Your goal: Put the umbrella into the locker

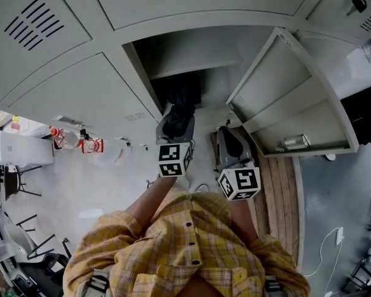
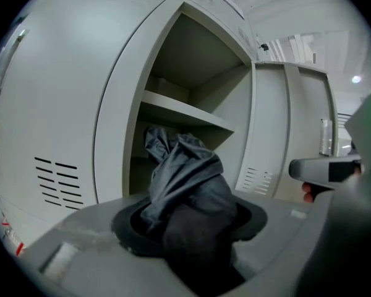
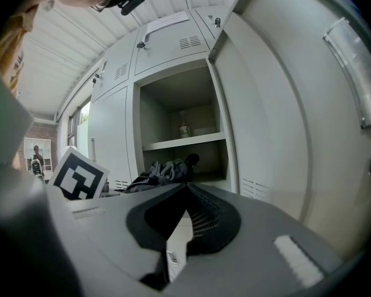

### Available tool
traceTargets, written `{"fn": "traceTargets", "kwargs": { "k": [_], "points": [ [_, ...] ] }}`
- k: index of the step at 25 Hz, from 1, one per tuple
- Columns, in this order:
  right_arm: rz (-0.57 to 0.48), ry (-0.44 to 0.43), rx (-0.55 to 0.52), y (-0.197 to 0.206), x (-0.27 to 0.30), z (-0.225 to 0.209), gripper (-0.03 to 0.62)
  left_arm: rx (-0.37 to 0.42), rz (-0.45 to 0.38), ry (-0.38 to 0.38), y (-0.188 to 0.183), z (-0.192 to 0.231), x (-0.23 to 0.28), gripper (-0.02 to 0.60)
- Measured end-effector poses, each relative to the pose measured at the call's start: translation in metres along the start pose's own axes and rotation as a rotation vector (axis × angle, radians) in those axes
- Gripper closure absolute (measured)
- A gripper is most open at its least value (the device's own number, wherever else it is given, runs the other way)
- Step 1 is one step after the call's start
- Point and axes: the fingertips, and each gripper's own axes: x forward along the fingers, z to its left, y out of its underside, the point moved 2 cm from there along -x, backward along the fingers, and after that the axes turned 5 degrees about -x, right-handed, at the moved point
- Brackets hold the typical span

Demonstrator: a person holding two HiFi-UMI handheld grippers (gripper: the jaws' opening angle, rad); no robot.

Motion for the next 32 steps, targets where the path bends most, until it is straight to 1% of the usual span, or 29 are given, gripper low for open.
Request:
{"fn": "traceTargets", "kwargs": {
  "k": [6,18,22,26,32],
  "points": [
    [0.017,0.003,0.006,0.007,0.002,-0.001,0.595,0.019,0.005,-0.002,-0.005,0.003,0.02,0.341],
    [0.034,0.007,0.016,0.013,0.005,-0.003,0.595,0.042,0.006,-0.034,-0.011,0.013,0.053,0.341],
    [0.036,0.009,0.017,0.014,0.005,-0.003,0.595,0.038,0.01,-0.044,-0.011,0.015,0.061,0.341],
    [0.04,0.013,0.017,0.015,0.003,-0.004,0.595,0.055,0.022,-0.048,-0.01,0.014,0.069,0.341],
    [0.042,0.015,0.017,0.015,0.001,-0.003,0.595,0.07,0.041,-0.077,-0.004,0.02,0.084,0.341]
  ]
}}
